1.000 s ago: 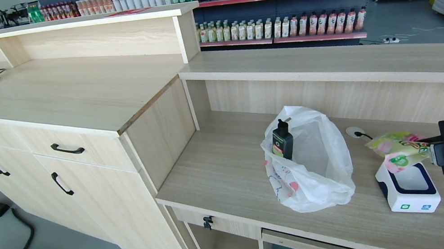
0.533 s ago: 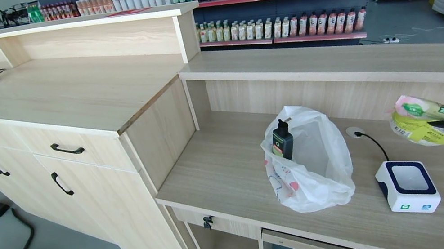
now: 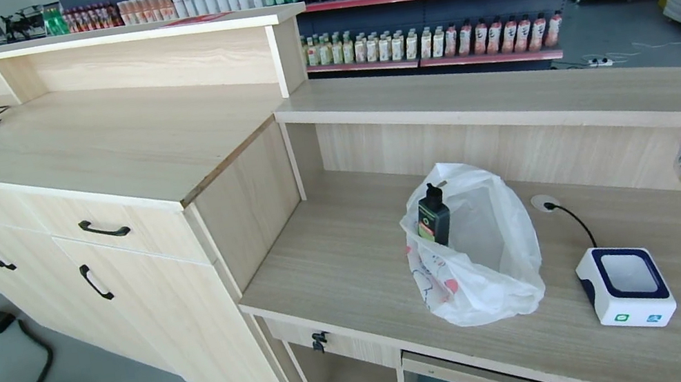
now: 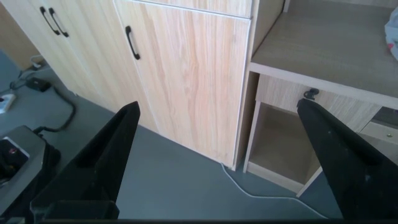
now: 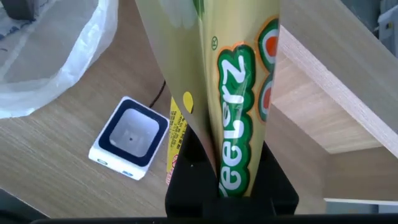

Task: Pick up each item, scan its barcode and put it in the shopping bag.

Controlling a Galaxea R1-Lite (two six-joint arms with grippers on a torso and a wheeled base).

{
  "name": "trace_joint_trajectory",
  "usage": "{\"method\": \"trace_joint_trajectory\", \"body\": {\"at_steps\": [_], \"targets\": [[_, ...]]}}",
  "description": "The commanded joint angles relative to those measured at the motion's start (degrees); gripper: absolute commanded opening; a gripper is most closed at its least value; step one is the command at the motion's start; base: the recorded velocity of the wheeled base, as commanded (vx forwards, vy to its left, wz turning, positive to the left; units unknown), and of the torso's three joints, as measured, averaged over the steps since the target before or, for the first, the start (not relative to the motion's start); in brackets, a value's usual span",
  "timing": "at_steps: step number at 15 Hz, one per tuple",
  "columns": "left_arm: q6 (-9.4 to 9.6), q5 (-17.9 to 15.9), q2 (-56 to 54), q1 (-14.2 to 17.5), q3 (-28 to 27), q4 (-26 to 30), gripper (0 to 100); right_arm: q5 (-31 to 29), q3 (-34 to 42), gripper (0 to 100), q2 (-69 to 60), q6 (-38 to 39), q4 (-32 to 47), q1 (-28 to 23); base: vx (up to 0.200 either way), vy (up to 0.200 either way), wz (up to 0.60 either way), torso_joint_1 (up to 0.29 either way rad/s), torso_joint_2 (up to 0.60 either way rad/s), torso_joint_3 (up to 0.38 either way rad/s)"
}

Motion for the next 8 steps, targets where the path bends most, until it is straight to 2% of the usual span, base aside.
{"method": "trace_joint_trajectory", "body": {"at_steps": [1,2,3,4,7,8], "targets": [[0.0,0.0,0.0,0.0,0.0,0.0,100,-5.7,-0.3,0,-4.7,6.4,0.4,5.5,0.0,0.0,0.6,0.002,-0.01,0.002],[0.0,0.0,0.0,0.0,0.0,0.0,100,-12.2,-1.0,0,-6.1,11.3,1.2,10.1,0.0,0.0,0.6,-0.007,0.0,0.002],[0.0,0.0,0.0,0.0,0.0,0.0,100,-14.9,-1.2,0,-6.6,12.4,2.4,12.1,0.0,0.0,0.6,0.002,0.01,0.007],[0.0,0.0,0.0,0.0,0.0,0.0,100,-18.5,-2.0,0,-7.7,13.0,7.0,15.6,0.0,0.0,0.6,0.007,0.01,0.002],[0.0,0.0,0.0,0.0,0.0,0.0,100,-19.1,-1.1,0,-5.0,16.0,10.8,15.6,0.0,0.0,0.6,-0.002,0.0,0.005],[0.0,0.0,0.0,0.0,0.0,0.0,100,-19.1,-1.0,0,-3.1,18.8,10.8,15.0,0.0,0.0,0.0,0.0,0.0,0.0]]}}
